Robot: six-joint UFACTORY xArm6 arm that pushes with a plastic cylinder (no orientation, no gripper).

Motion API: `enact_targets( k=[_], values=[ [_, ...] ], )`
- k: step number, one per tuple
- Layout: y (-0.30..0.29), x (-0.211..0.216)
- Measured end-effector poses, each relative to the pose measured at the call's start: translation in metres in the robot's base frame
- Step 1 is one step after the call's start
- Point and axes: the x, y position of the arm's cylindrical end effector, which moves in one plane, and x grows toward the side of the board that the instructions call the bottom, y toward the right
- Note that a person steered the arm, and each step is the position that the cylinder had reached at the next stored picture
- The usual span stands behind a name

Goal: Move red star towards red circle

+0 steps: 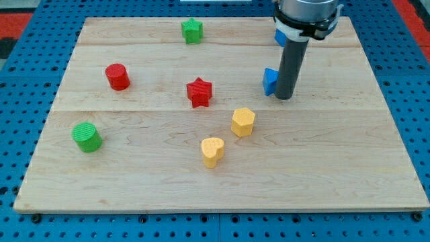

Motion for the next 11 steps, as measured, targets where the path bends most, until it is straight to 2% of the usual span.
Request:
enact_targets(
  k=[1,2,3,4,7,9,10,11],
  values=[
    [-0.009,-0.010],
    [0.005,0.020],
    [0.030,0.073],
    [0.015,0.103],
    [0.031,0.103],
    [0.005,0.135],
    [-0.064,0.134],
    [-0.083,0.133]
  ],
)
